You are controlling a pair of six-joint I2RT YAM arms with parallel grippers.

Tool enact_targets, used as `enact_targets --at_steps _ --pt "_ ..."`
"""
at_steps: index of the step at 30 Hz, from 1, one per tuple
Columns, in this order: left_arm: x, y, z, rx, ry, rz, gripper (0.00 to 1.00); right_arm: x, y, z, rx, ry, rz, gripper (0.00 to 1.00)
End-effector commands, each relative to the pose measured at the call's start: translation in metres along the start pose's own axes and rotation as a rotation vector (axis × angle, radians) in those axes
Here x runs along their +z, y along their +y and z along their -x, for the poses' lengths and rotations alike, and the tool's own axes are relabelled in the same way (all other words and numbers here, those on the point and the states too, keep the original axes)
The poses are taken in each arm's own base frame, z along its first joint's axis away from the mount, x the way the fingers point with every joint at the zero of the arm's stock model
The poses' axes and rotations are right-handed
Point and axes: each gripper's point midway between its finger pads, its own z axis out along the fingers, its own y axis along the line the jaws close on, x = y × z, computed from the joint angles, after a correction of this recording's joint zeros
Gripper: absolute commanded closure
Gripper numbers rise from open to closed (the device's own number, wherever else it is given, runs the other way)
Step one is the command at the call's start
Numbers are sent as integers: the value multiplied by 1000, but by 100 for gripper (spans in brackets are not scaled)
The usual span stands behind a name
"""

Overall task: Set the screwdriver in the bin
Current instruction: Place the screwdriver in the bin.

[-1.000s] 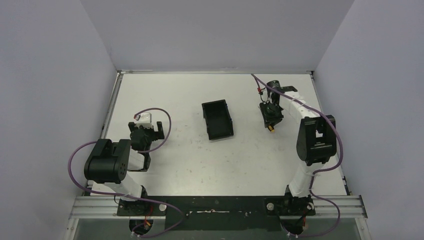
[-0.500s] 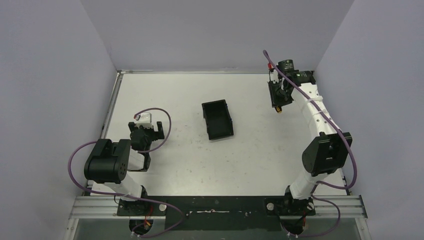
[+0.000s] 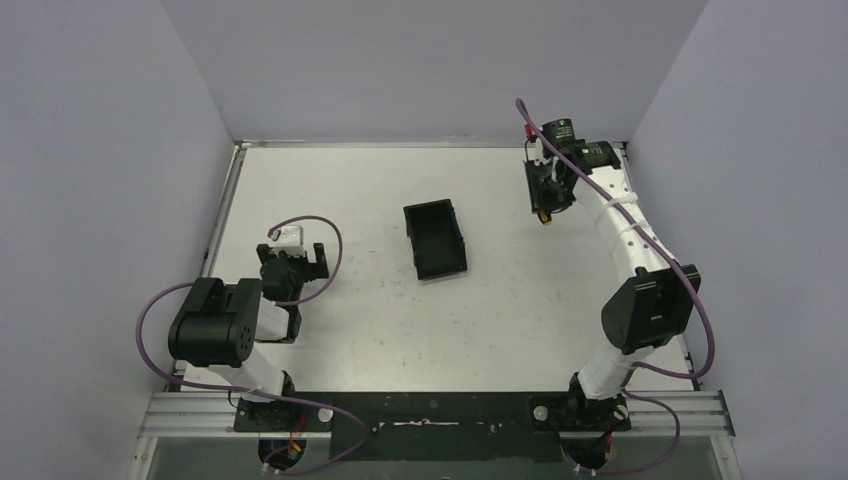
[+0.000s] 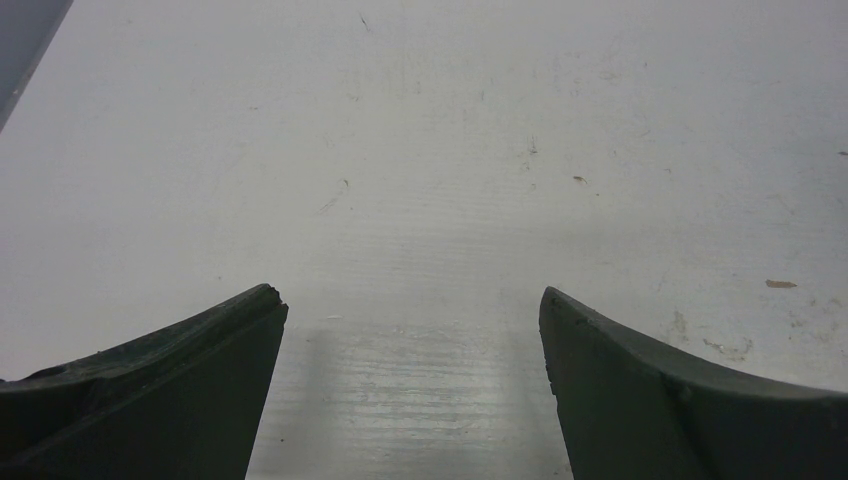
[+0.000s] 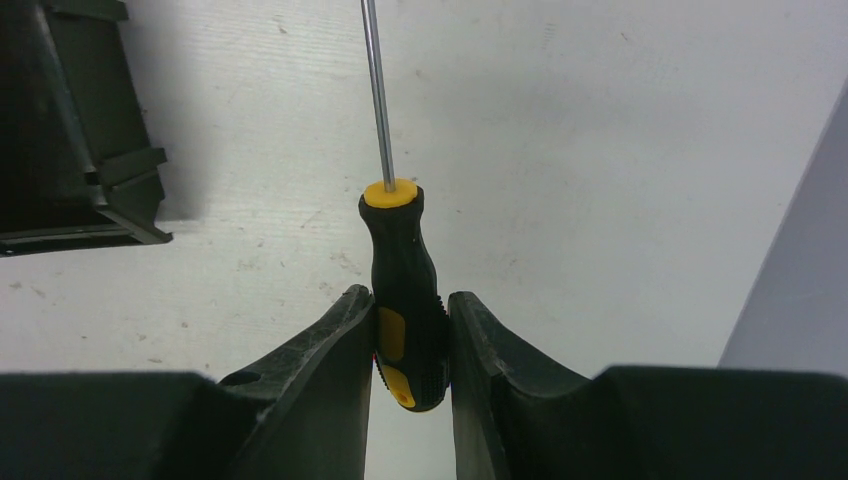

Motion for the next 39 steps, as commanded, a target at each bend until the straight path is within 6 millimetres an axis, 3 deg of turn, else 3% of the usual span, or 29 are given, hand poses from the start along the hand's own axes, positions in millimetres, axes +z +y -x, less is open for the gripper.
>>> enact_targets --at_steps 1,13,17,25,39 --pt "7 -1 26 -8 -87 1 3 -32 37 37 7 -188 55 100" --pt "7 -2 26 -8 -87 1 3 -26 179 61 -195 -263 203 100" --pt "7 -2 26 -8 -87 1 3 -21 210 64 -246 -262 221 100" --pt "7 -1 26 -8 -88 1 3 -11 231 64 -304 -291 232 100" --pt "7 -2 26 -8 -86 1 3 55 237 23 -383 -352 264 100"
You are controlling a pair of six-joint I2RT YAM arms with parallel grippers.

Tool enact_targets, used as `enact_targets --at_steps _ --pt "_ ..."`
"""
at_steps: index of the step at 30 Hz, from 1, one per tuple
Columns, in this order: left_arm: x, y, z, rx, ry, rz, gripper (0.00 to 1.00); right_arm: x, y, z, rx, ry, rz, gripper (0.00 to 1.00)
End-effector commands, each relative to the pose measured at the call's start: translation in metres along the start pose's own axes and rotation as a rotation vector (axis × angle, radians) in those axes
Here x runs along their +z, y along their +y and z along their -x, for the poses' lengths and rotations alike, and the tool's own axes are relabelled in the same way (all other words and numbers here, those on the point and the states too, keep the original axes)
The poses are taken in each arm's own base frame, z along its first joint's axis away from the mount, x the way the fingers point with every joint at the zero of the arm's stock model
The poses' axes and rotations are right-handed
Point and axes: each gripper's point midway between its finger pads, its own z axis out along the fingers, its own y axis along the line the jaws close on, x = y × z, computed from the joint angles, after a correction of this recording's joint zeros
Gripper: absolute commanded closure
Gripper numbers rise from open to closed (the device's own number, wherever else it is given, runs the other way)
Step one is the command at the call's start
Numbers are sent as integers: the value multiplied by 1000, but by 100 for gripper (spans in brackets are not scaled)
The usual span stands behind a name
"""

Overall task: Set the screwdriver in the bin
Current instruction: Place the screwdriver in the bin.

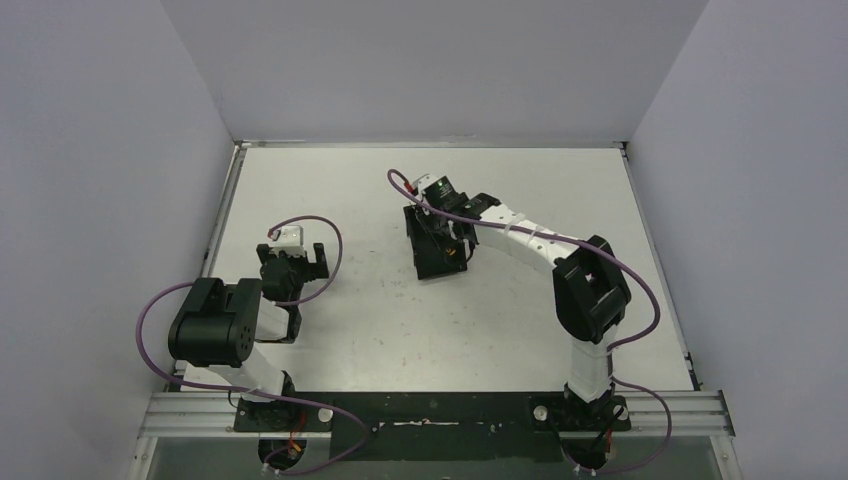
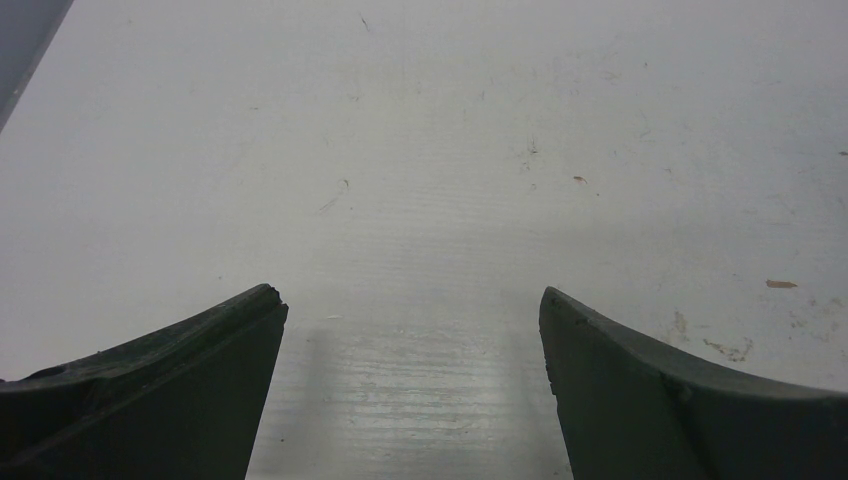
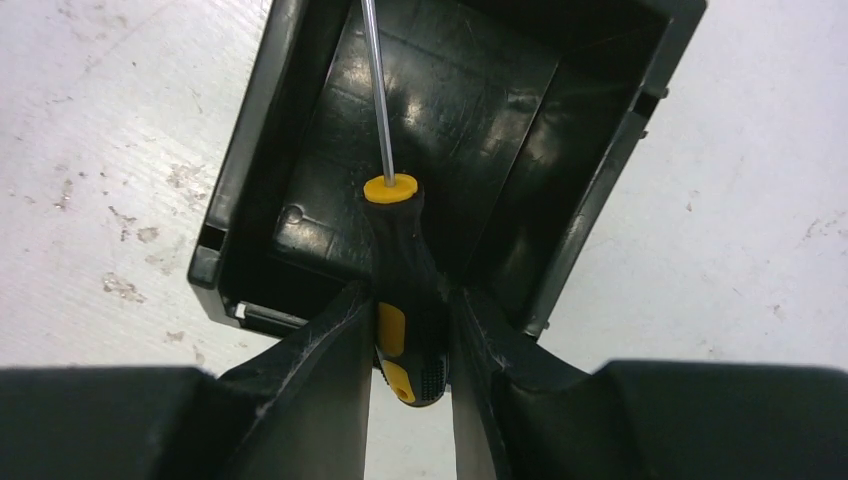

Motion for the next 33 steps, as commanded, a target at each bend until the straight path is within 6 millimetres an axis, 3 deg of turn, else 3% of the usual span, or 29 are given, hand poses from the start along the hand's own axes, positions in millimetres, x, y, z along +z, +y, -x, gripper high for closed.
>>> enact_targets --at_steps 1,8,9,12,16,27,33 --pt "7 -2 26 -8 -86 1 3 -13 -1 39 -2 -194 -1 100" --pt "7 -2 26 -8 -86 1 3 26 -6 6 -18 -96 -51 100" --pt "7 -2 26 -8 -87 1 3 28 -7 4 -16 -89 -59 97" --pt "7 -2 26 -8 -88 0 3 27 -7 4 -11 -83 -63 71" --pt "7 -2 26 -8 -87 1 3 15 -5 15 -9 -112 -58 52" --pt "7 -2 26 -7 -88 0 3 -32 -4 53 -5 -218 -65 44" --pt "7 -2 26 -7 -86 0 3 -71 -10 72 11 -309 -66 22"
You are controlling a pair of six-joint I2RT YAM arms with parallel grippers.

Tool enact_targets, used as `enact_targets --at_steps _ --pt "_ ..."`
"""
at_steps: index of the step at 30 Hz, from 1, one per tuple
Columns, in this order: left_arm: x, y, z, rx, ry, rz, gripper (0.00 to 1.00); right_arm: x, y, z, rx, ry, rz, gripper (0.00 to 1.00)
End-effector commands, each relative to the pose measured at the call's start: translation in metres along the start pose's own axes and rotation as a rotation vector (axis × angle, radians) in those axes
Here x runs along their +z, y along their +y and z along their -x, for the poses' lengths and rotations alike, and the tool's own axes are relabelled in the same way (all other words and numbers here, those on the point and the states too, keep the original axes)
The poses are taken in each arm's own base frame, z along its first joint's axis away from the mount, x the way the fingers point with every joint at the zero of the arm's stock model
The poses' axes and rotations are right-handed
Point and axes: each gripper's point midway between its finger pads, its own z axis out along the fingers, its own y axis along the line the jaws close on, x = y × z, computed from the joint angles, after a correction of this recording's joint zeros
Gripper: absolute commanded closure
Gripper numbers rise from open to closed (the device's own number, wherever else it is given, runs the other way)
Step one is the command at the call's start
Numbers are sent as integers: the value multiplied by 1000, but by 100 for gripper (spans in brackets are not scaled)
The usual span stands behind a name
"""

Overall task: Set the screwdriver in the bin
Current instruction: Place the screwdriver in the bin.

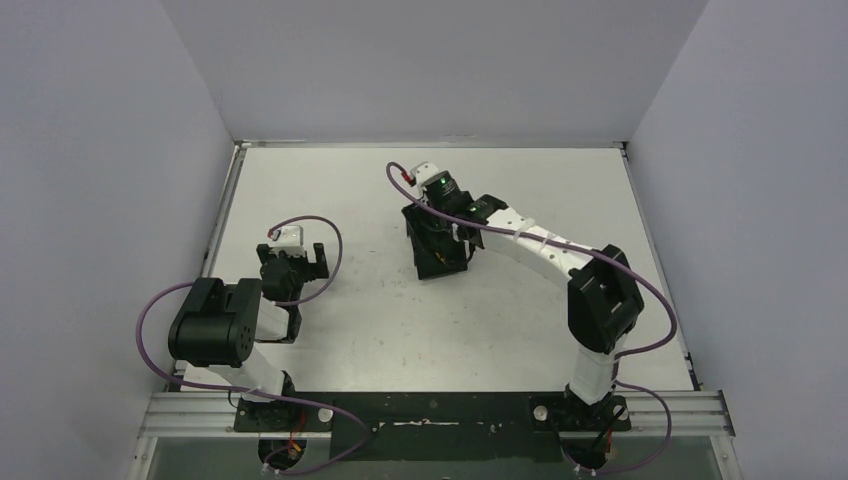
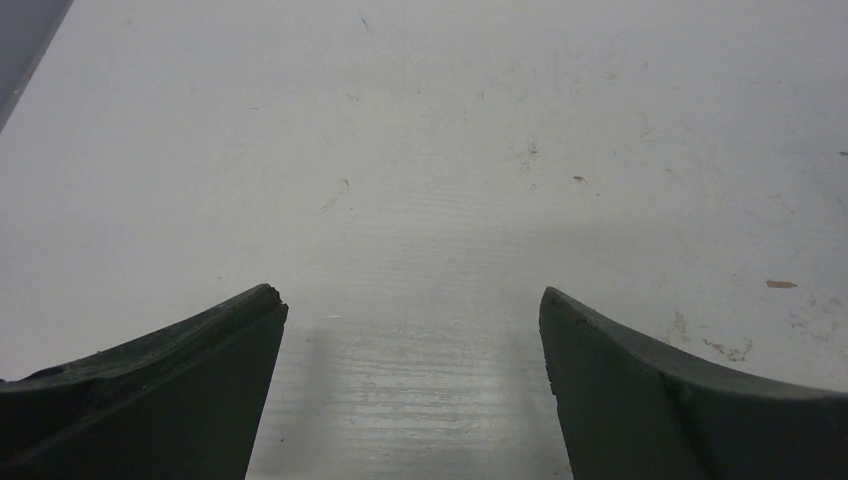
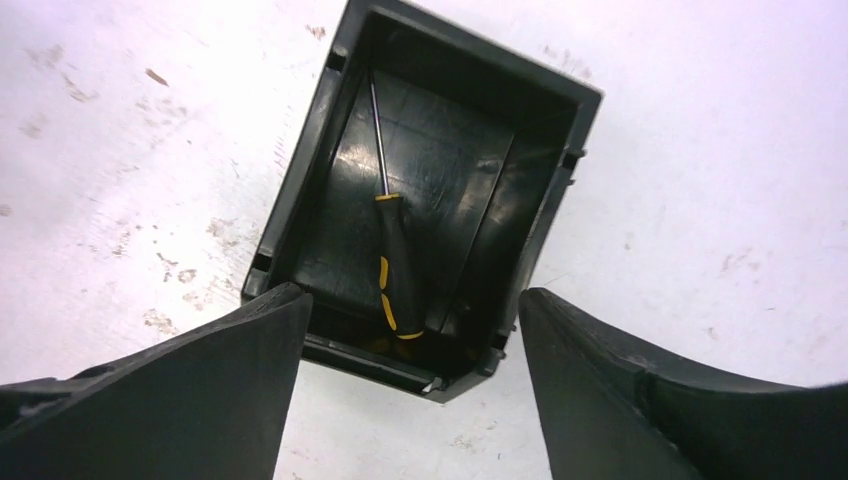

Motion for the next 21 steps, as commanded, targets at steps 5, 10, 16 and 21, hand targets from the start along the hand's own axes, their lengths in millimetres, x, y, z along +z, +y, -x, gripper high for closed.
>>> enact_targets --at_steps 5,10,16,21 --pt "7 -2 26 -7 -88 0 3 -77 -27 63 35 -233 -73 0" --pt "7 -2 26 -7 -88 0 3 -85 -55 53 86 -249 -116 0" --pt "7 -2 26 -8 -87 0 3 -92 -95 28 227 -326 -122 0" --pt "7 -2 26 -7 -87 0 3 -90 -139 -17 388 -362 -171 0"
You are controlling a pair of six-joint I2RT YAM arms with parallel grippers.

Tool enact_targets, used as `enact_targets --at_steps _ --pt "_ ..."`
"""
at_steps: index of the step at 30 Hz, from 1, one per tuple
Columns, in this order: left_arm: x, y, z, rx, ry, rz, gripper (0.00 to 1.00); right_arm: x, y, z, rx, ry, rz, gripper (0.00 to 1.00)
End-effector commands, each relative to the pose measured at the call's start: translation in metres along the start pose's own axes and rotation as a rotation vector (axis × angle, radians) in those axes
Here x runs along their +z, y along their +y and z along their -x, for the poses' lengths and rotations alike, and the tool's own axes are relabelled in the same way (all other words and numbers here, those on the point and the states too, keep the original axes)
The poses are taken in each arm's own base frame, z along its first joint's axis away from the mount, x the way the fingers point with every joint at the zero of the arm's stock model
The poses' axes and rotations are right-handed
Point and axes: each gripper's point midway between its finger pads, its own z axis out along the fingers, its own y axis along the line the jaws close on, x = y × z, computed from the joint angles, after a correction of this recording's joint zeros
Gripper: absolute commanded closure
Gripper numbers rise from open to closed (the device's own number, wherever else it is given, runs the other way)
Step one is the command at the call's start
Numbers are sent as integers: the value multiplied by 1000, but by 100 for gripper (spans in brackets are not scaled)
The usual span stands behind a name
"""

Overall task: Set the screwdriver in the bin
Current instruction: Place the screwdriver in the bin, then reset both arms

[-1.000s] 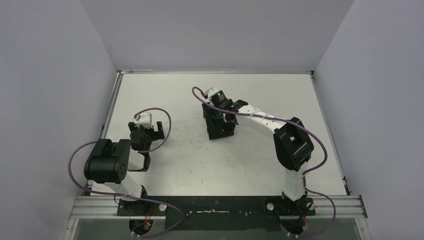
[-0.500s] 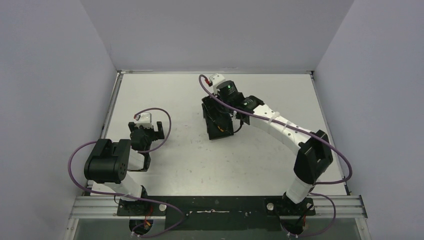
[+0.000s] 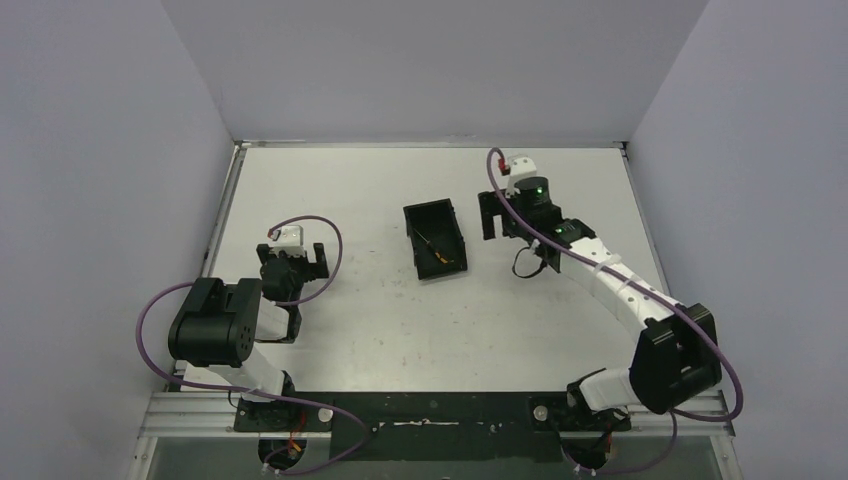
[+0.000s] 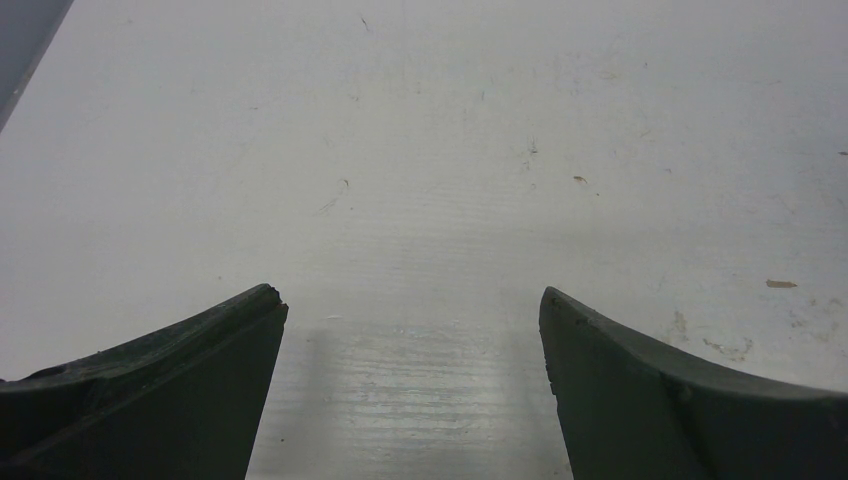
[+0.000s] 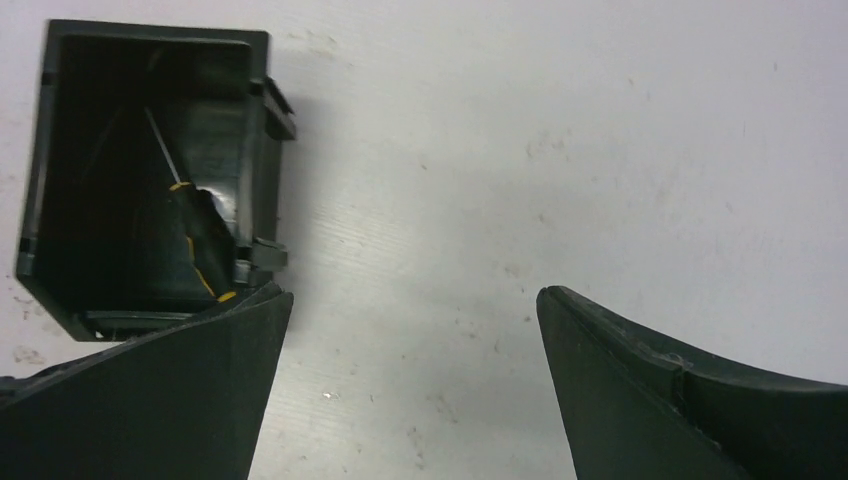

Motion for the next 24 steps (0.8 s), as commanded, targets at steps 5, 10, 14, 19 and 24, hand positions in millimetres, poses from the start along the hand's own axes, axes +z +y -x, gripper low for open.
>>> enact_targets --at_steps 5,10,14,19,24 --pt "7 -2 26 -7 -86 1 3 -8 -77 -18 328 -202 -62 0" --pt "7 -2 26 -7 -86 0 3 -7 -109 -61 420 -210 -176 0" --pt "7 -2 26 -8 -87 1 3 -6 -122 -91 425 -167 -272 0" --pt "7 -2 25 -7 -85 0 3 -13 -125 -101 416 -199 -299 0" --pt "7 -2 26 -7 -87 0 3 -23 -128 -95 398 -258 -306 0"
